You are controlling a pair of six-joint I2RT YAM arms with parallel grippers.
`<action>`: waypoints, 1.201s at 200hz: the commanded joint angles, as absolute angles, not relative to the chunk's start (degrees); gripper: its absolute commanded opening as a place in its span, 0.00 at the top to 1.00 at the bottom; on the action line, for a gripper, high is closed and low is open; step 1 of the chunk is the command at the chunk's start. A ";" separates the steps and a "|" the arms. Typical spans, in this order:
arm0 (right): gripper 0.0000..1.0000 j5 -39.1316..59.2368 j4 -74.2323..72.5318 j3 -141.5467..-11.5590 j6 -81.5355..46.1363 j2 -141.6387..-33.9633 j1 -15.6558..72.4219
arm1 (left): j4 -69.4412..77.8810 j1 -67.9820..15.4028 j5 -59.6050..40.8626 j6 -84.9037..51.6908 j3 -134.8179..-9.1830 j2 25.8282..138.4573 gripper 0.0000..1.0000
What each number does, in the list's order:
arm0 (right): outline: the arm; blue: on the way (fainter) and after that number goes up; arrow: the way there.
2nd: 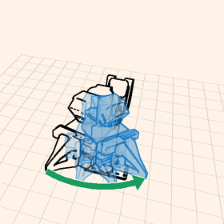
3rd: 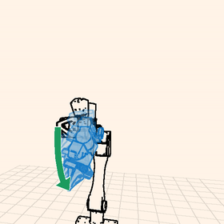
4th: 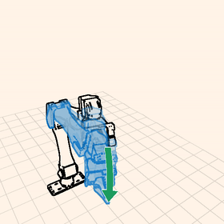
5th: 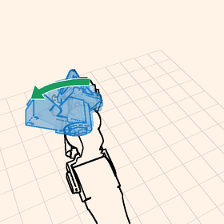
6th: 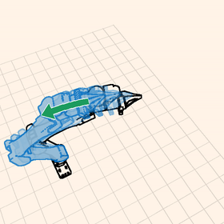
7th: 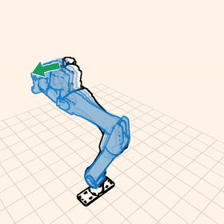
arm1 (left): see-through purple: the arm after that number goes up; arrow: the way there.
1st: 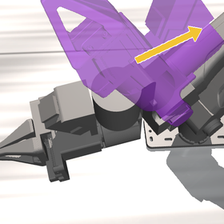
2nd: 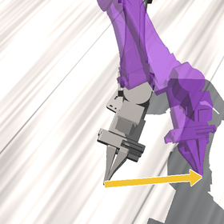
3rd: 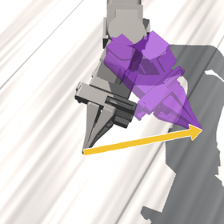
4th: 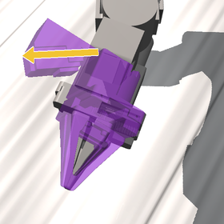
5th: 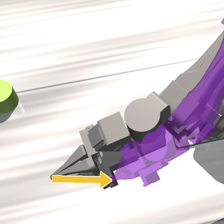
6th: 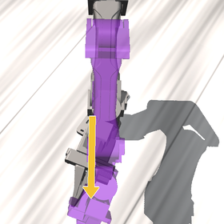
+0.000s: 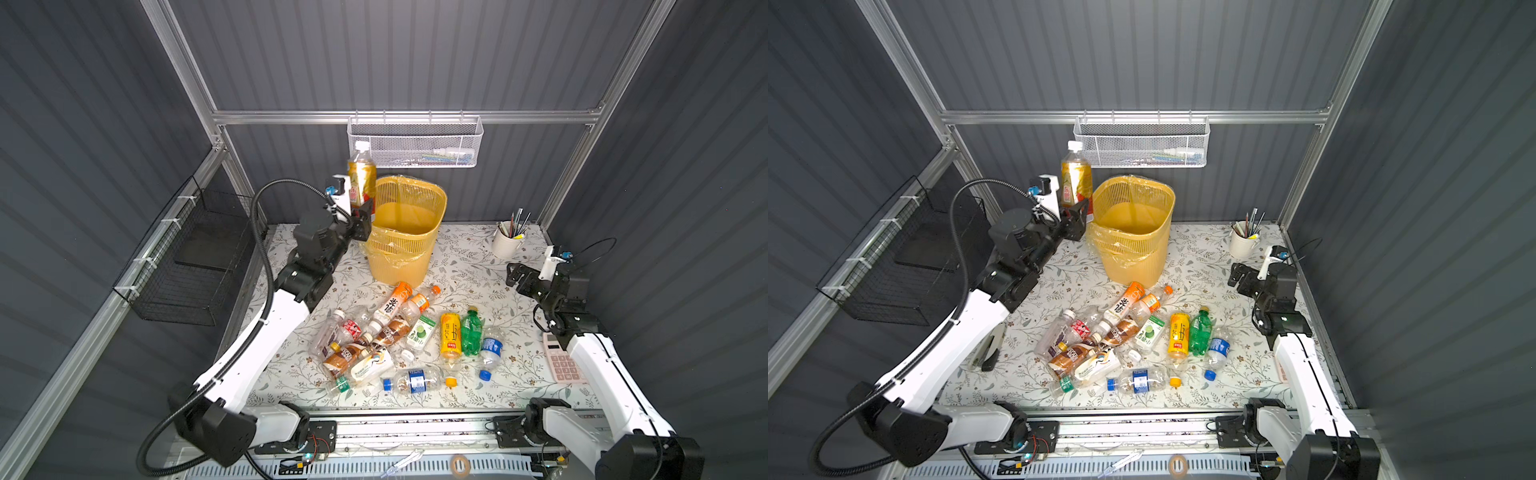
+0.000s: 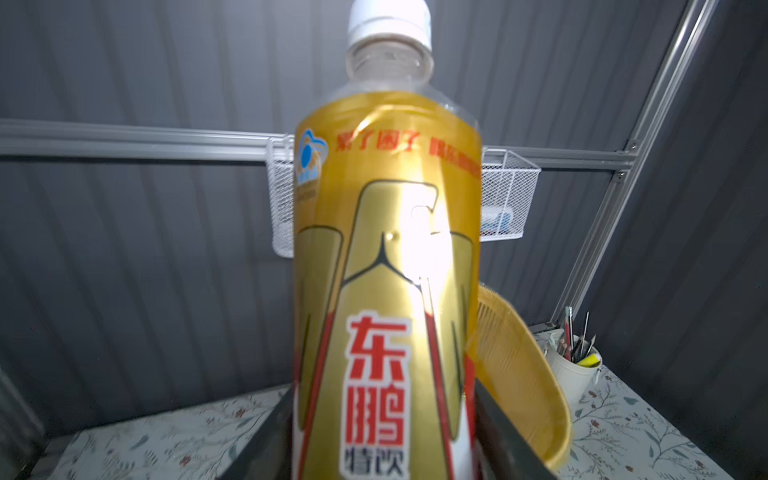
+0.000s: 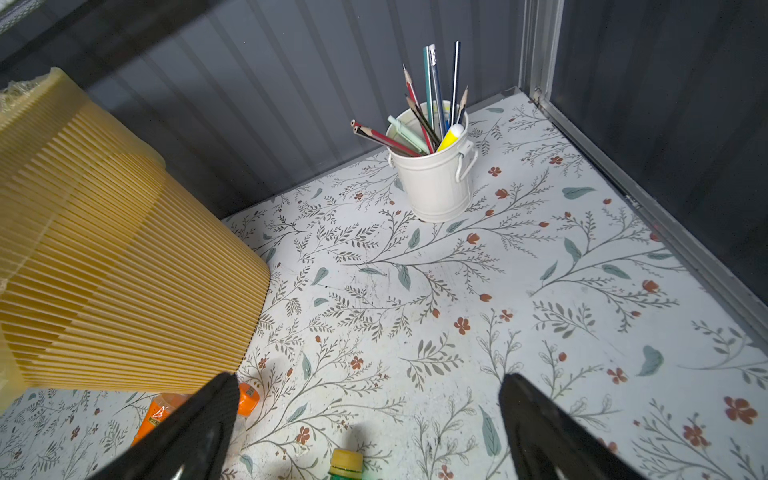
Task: Throw the plastic bottles in the bin
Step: 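Drop the Dongpeng bottle into the bin while the right gripper reaches for the blue-label bottle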
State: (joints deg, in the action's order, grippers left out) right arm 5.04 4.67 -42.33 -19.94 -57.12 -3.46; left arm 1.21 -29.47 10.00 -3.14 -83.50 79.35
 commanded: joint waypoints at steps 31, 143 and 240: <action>0.01 6.33 6.90 -43.70 -17.00 -57.04 -3.94 | -17.76 -31.82 9.55 -0.60 -101.09 94.69 0.03; 0.01 4.63 10.35 -43.16 -21.71 -57.39 -4.05 | -3.82 -31.90 16.54 -2.16 -75.37 75.61 0.00; 0.02 10.56 25.76 -34.93 -37.28 -55.05 1.44 | -5.89 -31.82 28.36 -6.88 -62.50 68.79 0.00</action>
State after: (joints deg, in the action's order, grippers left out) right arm 8.86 19.57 -38.26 -31.75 -57.49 -1.72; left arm -5.54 -31.83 22.68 -4.47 -64.01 70.67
